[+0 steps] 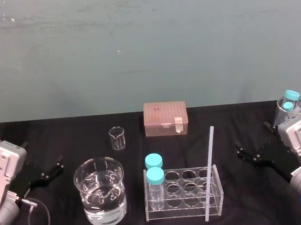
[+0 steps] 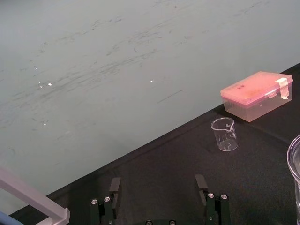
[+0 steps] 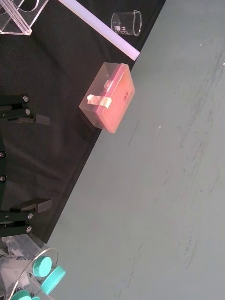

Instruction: Pick up the stirring rod with one hand, then place it down.

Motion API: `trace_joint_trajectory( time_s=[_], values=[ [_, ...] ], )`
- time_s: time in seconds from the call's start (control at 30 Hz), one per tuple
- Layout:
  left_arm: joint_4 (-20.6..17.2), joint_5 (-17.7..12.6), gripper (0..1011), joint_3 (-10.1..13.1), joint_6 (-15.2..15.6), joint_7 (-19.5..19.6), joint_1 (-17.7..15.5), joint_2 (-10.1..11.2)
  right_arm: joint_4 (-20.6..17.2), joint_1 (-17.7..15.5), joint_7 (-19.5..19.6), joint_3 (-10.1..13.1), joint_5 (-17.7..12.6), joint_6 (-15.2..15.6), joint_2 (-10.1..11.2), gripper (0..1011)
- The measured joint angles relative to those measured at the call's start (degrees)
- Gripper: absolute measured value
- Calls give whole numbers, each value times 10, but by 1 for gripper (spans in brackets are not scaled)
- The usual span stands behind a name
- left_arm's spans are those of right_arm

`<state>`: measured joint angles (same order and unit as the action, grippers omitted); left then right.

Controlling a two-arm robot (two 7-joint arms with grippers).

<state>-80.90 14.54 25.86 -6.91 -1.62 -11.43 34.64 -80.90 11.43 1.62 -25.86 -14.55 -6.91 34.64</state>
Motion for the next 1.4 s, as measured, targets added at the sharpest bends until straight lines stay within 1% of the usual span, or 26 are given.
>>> trace_joint_trajectory(
  time_s=[0.7,0.77,0.8,0.87,0.9,0.93,1.03,1.07,1.1,1.13,1.17,1.27,1.3,1.37,1.4],
  values=[
    [0,0,1005,0,0,0,0,0,0,0,0,0,0,0,0,1003],
    [0,0,1005,0,0,0,0,0,-1,-3,-36,16,-40,-15,-2,1003],
    [0,0,1005,0,0,0,0,0,-7,-7,-70,31,-82,-26,-4,1003],
    [0,0,1005,0,0,0,0,0,-17,-12,-103,47,-124,-28,-4,1003],
    [0,0,1005,0,0,0,0,0,-24,-15,-123,55,-151,-28,-3,1003],
    [0,0,1005,0,0,0,0,0,-44,-22,-162,75,-203,-19,0,1003],
    [0,0,1005,0,0,0,0,0,-77,-36,-219,103,-280,6,10,1003],
    [0,0,1005,0,0,0,0,0,-96,-45,-251,118,-319,25,19,1003],
    [0,0,1005,0,0,0,0,0,-108,-51,-272,128,-346,40,25,1003],
    [0,0,1005,0,0,0,0,0,-117,-56,-287,135,-364,51,30,1003],
    [0,0,1005,0,0,0,0,0,-131,-64,-310,145,-393,70,39,1003],
    [0,0,1005,0,0,0,0,0,-148,-74,-336,156,-432,95,54,1003],
    [0,0,1005,0,0,0,0,0,-155,-78,-348,159,-450,111,65,1003],
    [0,0,1005,0,0,0,0,0,-160,-78,-355,157,-462,130,76,1003],
    [0,0,1005,0,0,0,0,0,-163,-78,-356,151,-468,150,87,1003]
  ],
)
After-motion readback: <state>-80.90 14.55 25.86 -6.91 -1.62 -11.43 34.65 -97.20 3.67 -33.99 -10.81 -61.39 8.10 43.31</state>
